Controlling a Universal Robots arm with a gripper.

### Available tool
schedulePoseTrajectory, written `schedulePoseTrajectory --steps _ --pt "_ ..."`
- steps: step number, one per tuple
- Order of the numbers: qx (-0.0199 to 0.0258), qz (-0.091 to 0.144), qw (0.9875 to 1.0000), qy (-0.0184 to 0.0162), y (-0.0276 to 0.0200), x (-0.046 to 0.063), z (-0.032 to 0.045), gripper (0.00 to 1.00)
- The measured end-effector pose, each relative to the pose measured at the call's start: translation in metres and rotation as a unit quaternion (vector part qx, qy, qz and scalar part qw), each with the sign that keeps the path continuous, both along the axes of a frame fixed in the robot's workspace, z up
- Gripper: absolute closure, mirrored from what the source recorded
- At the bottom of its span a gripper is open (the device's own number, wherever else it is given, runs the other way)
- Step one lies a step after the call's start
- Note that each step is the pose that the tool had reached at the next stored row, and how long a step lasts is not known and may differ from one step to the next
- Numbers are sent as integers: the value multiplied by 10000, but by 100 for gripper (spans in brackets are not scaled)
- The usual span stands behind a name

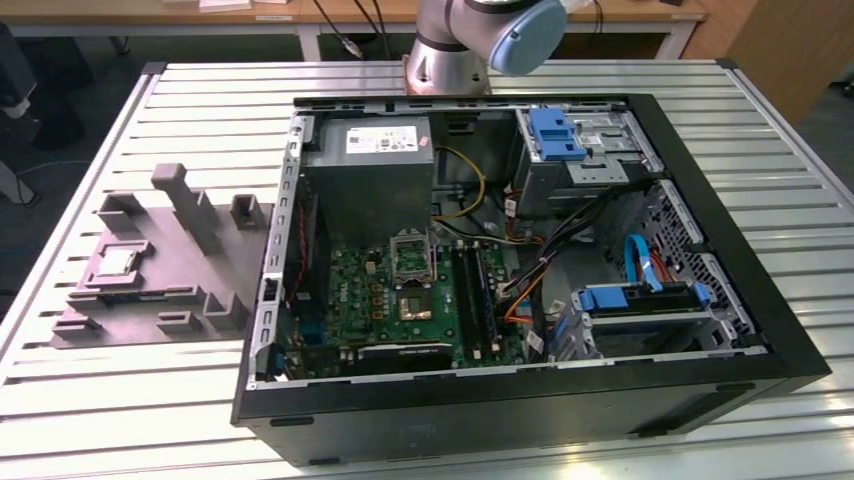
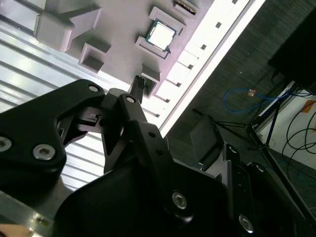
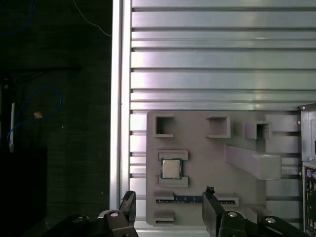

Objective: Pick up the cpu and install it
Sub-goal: 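Pick up the cpu and move it towards the insertion slot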

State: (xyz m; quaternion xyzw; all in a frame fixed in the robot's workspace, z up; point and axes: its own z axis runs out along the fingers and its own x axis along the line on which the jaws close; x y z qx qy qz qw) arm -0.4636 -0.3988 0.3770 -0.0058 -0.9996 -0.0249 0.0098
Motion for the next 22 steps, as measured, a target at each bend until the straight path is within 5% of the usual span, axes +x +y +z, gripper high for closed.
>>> schedulePoseTrajectory --steps 22 --pt "0 0 10000 0 0 0 -46 35"
